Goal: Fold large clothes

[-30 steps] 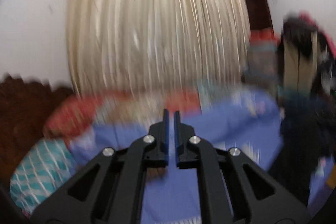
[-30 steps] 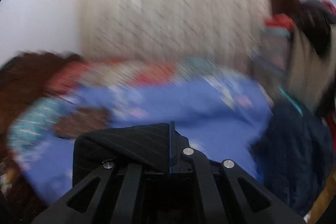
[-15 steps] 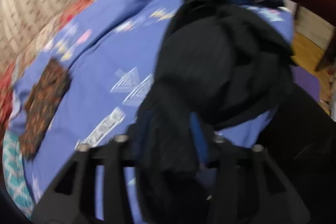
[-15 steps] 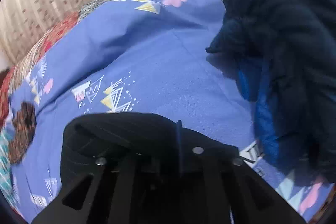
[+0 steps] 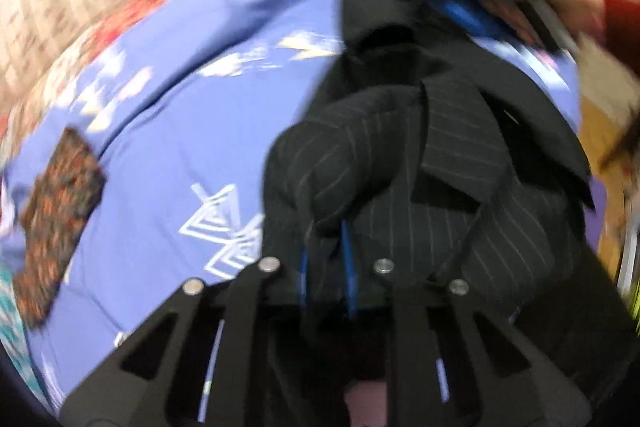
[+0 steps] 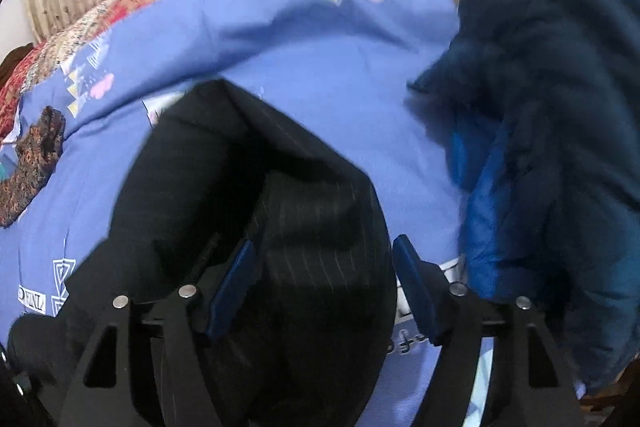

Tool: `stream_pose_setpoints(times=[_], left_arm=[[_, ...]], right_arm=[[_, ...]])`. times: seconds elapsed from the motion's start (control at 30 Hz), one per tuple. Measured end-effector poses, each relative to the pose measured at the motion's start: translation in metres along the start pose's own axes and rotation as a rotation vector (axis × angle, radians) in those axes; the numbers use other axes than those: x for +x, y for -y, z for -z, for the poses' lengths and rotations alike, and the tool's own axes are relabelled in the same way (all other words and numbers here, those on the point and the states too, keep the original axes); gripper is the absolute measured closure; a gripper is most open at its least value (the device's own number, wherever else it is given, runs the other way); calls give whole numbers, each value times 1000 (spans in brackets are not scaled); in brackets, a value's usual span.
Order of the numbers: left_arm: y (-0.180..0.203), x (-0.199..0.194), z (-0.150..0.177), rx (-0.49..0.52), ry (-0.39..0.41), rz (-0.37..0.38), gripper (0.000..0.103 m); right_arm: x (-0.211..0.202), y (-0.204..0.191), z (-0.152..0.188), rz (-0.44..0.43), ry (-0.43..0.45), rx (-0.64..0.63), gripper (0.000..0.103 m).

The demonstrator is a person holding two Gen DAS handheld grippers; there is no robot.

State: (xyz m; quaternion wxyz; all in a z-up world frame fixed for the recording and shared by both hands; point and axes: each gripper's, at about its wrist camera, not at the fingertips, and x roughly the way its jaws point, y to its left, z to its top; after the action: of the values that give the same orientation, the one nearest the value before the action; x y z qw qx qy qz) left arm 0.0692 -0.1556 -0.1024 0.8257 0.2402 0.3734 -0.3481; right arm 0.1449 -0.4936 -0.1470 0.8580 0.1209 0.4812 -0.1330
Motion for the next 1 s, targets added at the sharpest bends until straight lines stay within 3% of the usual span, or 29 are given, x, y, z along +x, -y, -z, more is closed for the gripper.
stream_pose_setpoints(times=[0.13, 0.27, 0.43, 0.47, 0.53, 0.6, 0.63, 0.67, 0.7, 0.77, 0.83, 0.87, 0.9, 0.93, 0.97, 1.0], left_arm=[[-52, -6, -12, -191, 36, -50, 94], [-114, -4, -35, -323, 43, -107, 94], [-205, 31, -77, -494, 27, -164, 94], [-214, 43, -81, -505, 7, -178, 94], [-223, 86, -84, -532, -119, -189, 87], [-222, 118, -71, -554, -227, -136, 85], [-220, 121, -67, -551, -231, -123, 85], [-219, 120, -63, -540, -218, -129, 78], [-215, 116, -58, -517, -201, -164, 55], [-212, 111, -52, -511, -173, -189, 28], [-211, 116, -46, -527, -194, -162, 27], [-214, 124, -43, -530, -218, -148, 33], [-212, 131, -44, -528, -230, -131, 64], [-209, 139, -44, -524, -243, -86, 81], [-207, 143, -47, -525, -247, -85, 94], [-205, 141, -51, -519, -235, -104, 96]], right_arm=[[16, -9, -6, -27, 28, -5, 18], [8, -40, -21, -24, 131, -96, 18], [11, -82, -38, -35, 140, -231, 17], [16, -88, -43, -34, 121, -248, 17], [31, -92, -55, -27, 86, -261, 17], [46, -87, -67, -24, 58, -248, 17], [52, -85, -71, -26, 46, -244, 17], [60, -80, -77, -34, 29, -243, 16], [70, -77, -83, -47, 12, -244, 15], [91, -70, -92, -65, -30, -239, 14], [109, -68, -98, -86, -67, -225, 14], [122, -67, -98, -119, -115, -204, 14], [132, -67, -98, -165, -160, -175, 15], [134, -67, -97, -220, -175, -149, 54], [130, -75, -95, -317, -176, -127, 74], [119, -81, -96, -329, -131, -133, 75]])
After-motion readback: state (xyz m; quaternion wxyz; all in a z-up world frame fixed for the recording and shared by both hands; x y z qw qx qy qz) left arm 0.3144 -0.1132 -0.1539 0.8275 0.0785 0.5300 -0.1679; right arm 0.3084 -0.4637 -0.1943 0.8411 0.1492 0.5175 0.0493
